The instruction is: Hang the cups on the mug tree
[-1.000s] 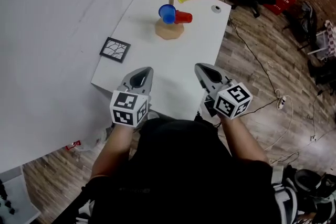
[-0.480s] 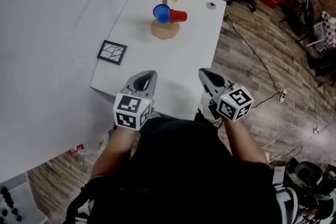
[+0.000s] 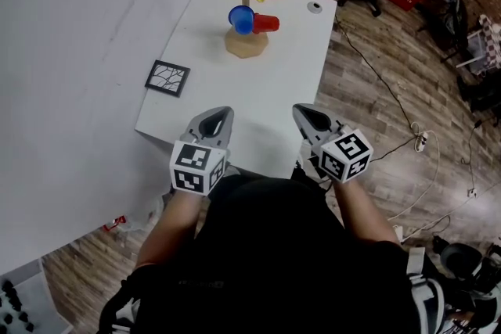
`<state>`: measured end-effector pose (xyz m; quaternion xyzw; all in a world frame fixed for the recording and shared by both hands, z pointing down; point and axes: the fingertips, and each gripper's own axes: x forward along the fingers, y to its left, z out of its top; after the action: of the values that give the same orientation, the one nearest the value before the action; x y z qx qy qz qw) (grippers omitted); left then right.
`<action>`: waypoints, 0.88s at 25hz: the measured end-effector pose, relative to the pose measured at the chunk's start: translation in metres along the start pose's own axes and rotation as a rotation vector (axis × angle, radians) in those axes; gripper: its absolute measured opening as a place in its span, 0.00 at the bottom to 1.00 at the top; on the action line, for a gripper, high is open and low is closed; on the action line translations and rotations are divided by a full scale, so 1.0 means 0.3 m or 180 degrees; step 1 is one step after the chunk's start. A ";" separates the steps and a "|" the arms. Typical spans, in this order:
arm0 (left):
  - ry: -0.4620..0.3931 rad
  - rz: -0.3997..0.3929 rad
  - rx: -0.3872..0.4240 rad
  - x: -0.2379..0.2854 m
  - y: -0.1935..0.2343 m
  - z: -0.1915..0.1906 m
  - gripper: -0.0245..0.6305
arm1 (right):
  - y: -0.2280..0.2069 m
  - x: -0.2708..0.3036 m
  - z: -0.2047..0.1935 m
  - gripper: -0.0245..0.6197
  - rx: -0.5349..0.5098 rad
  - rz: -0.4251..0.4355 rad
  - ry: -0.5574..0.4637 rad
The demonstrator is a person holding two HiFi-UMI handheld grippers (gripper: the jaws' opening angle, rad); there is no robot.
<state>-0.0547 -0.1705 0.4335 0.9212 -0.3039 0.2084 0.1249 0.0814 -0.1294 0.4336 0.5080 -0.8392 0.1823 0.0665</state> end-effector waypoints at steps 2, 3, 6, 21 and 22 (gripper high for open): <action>-0.0004 0.0022 -0.0008 -0.002 0.008 0.002 0.06 | 0.000 0.001 0.001 0.05 0.0006 0.0006 0.0008; -0.0006 0.0032 -0.0012 -0.003 0.012 0.004 0.06 | -0.002 0.002 0.001 0.05 0.0011 0.0005 0.0012; -0.0009 0.0052 -0.0018 -0.009 0.018 0.005 0.06 | -0.005 0.002 0.000 0.05 0.0035 0.0005 0.0012; -0.0003 0.0090 -0.0061 -0.007 0.021 -0.011 0.06 | 0.001 0.021 -0.023 0.05 0.0049 0.0060 0.0075; -0.0006 0.0094 -0.0066 -0.006 0.021 -0.010 0.06 | -0.001 0.021 -0.024 0.05 0.0049 0.0062 0.0079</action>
<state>-0.0609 -0.1734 0.4361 0.9155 -0.3197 0.2062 0.1311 0.0781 -0.1321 0.4422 0.4980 -0.8418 0.1957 0.0712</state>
